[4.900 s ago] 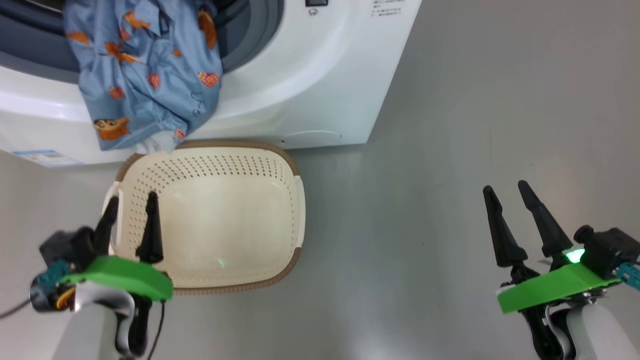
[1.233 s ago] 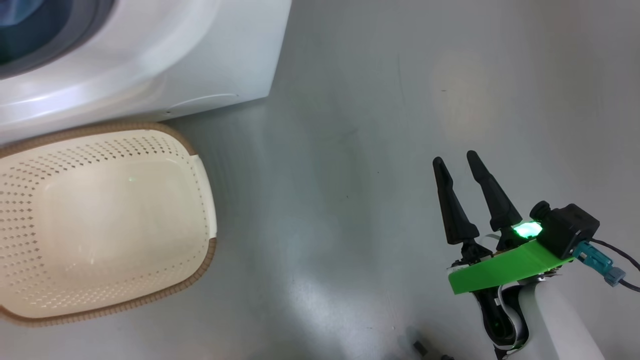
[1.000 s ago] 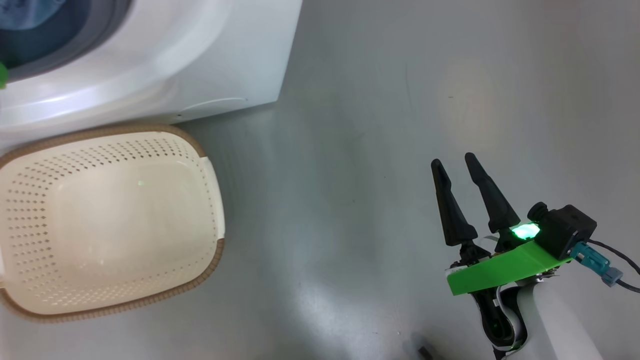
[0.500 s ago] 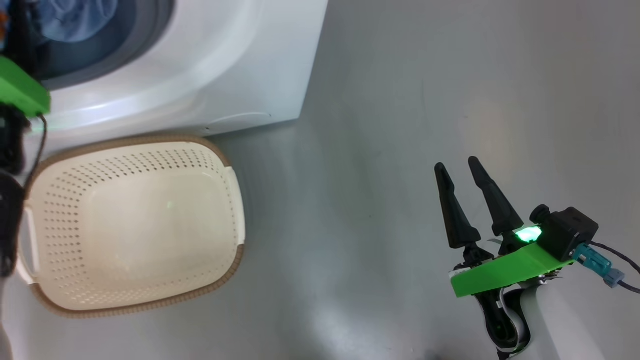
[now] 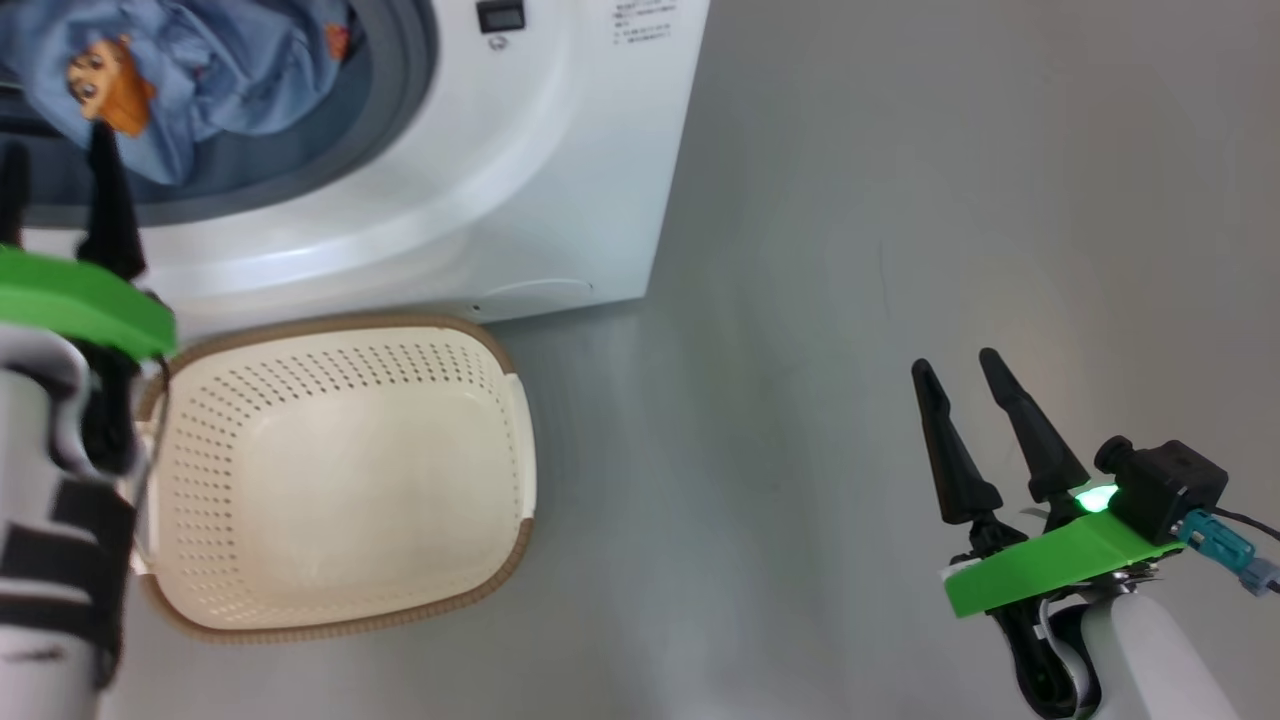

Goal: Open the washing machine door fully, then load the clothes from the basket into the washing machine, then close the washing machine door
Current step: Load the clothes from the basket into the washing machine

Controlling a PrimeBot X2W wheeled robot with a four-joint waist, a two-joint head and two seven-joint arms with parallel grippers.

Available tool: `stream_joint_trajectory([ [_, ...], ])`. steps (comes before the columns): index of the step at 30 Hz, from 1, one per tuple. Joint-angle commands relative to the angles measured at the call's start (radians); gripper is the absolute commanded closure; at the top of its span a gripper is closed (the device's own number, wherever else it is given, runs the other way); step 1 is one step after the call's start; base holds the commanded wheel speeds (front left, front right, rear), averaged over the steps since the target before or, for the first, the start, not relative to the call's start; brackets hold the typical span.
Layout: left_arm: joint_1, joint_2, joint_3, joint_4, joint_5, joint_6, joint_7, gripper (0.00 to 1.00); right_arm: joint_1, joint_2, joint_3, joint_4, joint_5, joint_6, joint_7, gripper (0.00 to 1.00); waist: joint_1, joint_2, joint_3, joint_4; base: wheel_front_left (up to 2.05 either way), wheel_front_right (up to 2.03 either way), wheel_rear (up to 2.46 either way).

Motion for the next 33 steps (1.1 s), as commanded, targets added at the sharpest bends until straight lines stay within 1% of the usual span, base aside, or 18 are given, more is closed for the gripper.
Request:
stream_joint_trajectory([
  [1,0.044,0.031,0.051,-0.052,0.034,-0.001,-0.006,0.00,0.022,-0.014,0.018,-0.018,0.002,0.002,-0.005,0.00,0.0000,0.0000,-0.038,0.025,0.00,0.00,0.00],
  [6,0.178,-0.018,0.118,-0.146,0.119,-0.001,-0.006,0.00,0.038,-0.041,0.016,-0.005,0.006,0.002,-0.005,0.00,0.0000,0.0000,-0.085,0.046,0.00,0.00,0.00],
  [10,0.273,-0.044,0.163,-0.211,0.189,-0.001,-0.006,0.00,0.056,-0.059,0.008,0.002,0.011,0.002,-0.005,0.00,0.0000,0.0000,-0.123,0.063,0.00,0.00,0.00],
  [18,0.458,-0.103,0.258,-0.332,0.253,-0.001,-0.006,0.00,0.102,-0.084,-0.007,0.009,0.021,0.002,-0.005,0.00,0.0000,0.0000,-0.193,0.084,0.00,0.00,0.00],
  [22,0.541,-0.117,0.280,-0.380,0.275,-0.001,-0.006,0.00,0.120,-0.090,-0.010,0.011,0.027,0.002,-0.005,0.00,0.0000,0.0000,-0.216,0.089,0.00,0.00,0.00],
  [33,0.696,-0.132,0.317,-0.470,0.304,-0.001,-0.006,0.00,0.170,-0.106,-0.014,0.017,0.035,0.002,-0.005,0.00,0.0000,0.0000,-0.283,0.103,0.00,0.00,0.00],
])
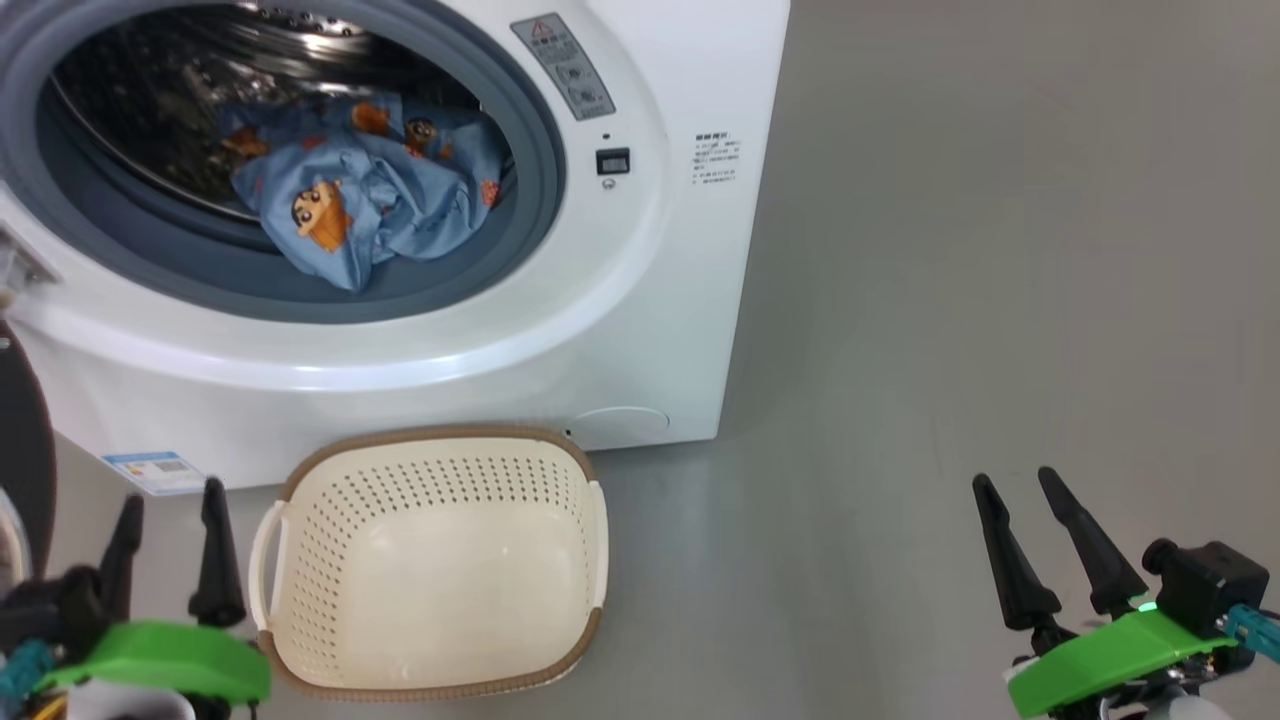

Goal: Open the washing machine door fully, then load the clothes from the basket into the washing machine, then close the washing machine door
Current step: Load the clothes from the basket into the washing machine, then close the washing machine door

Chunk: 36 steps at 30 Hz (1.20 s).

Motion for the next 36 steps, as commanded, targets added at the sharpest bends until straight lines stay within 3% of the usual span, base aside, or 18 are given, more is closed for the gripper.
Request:
stream_joint_trajectory([
  [1,0.010,0.021,0.037,-0.034,0.011,-0.001,-0.006,0.00,0.014,-0.016,0.018,-0.019,0.008,0.002,-0.005,0.00,0.0000,0.0000,-0.018,0.004,0.00,0.00,0.00],
  [11,0.137,-0.001,0.045,-0.117,0.001,-0.001,-0.006,0.00,0.064,-0.019,0.004,-0.026,0.011,0.002,-0.005,0.00,0.0000,0.0000,-0.054,0.010,0.00,0.00,0.00],
  [36,0.119,0.004,0.035,-0.139,-0.012,-0.001,-0.006,0.00,0.063,-0.004,-0.006,-0.035,0.005,0.002,-0.005,0.00,0.0000,0.0000,-0.045,0.014,-0.04,0.04,0.00],
])
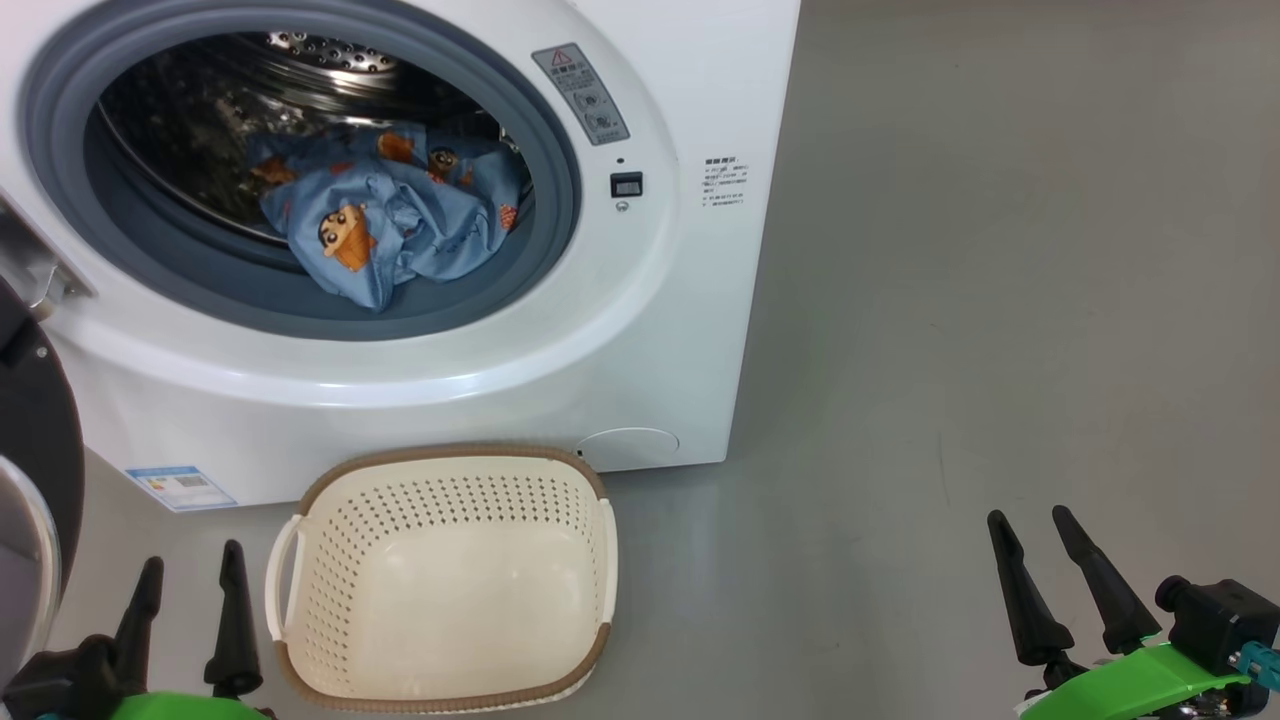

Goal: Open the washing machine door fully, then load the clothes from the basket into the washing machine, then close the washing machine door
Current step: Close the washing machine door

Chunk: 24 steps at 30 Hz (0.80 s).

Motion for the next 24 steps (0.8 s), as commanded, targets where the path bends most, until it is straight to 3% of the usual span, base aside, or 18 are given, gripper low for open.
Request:
stream_joint_trajectory([
  [1,-0.028,0.024,0.032,-0.029,-0.001,-0.001,-0.006,0.00,-0.003,-0.010,0.018,-0.027,-0.002,0.002,-0.005,0.00,0.0000,0.0000,0.000,0.001,-0.53,0.53,0.00],
  [14,-0.021,0.027,0.017,-0.046,-0.015,-0.001,-0.006,0.00,-0.003,-0.009,0.014,-0.027,-0.001,0.002,-0.005,0.00,0.0000,0.0000,0.001,0.007,-1.13,1.13,0.00],
  [24,-0.019,0.019,0.002,-0.044,-0.010,-0.001,-0.006,0.00,-0.001,-0.009,0.015,-0.028,-0.002,0.002,-0.005,0.00,0.0000,0.0000,-0.007,0.018,-0.22,0.22,0.00],
])
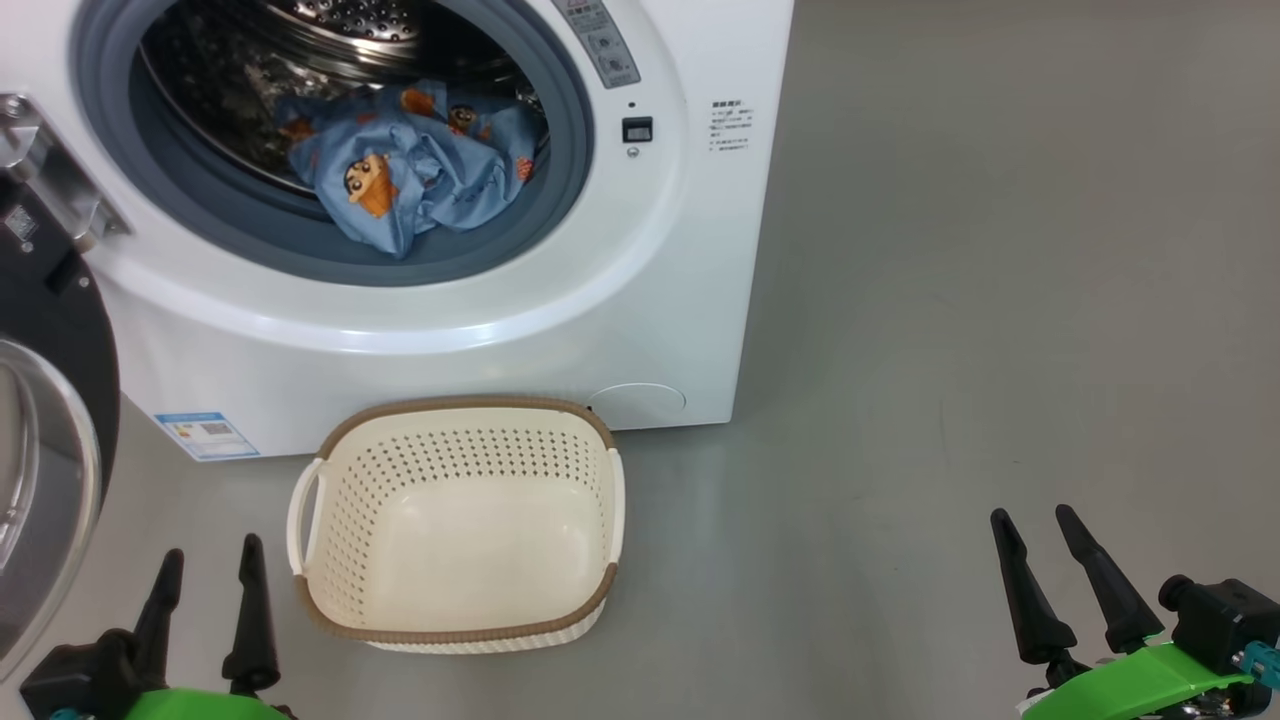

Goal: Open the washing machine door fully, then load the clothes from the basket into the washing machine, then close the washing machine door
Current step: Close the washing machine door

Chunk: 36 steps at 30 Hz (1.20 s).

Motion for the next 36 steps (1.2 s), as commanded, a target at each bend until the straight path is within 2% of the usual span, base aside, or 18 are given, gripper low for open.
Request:
stream_joint_trajectory([
  [1,-0.019,0.017,0.029,-0.025,-0.001,-0.001,-0.006,0.00,-0.001,-0.011,0.023,-0.026,-0.001,0.002,-0.005,0.00,0.0000,0.0000,-0.002,0.007,0.00,0.00,0.00],
  [8,-0.019,0.001,0.030,-0.043,-0.001,-0.001,-0.006,0.00,-0.004,-0.024,0.041,-0.032,-0.002,0.002,-0.005,0.00,0.0000,0.0000,-0.004,0.068,0.00,0.00,0.00],
  [19,0.024,-0.030,0.067,-0.068,-0.001,-0.001,-0.006,0.00,-0.037,-0.048,0.107,-0.011,0.007,0.002,-0.005,0.00,0.0000,0.0000,-0.023,0.205,0.00,0.00,0.00],
  [28,0.068,-0.056,0.085,-0.072,0.008,-0.001,-0.006,0.00,-0.080,-0.065,0.181,0.020,0.023,0.002,-0.005,0.00,0.0000,0.0000,-0.045,0.368,0.00,0.00,0.00],
  [36,0.093,-0.065,0.106,-0.082,0.007,-0.001,-0.006,0.00,-0.103,-0.072,0.216,0.033,0.034,0.002,-0.005,0.00,0.0000,0.0000,-0.054,0.469,0.00,0.00,0.00],
])
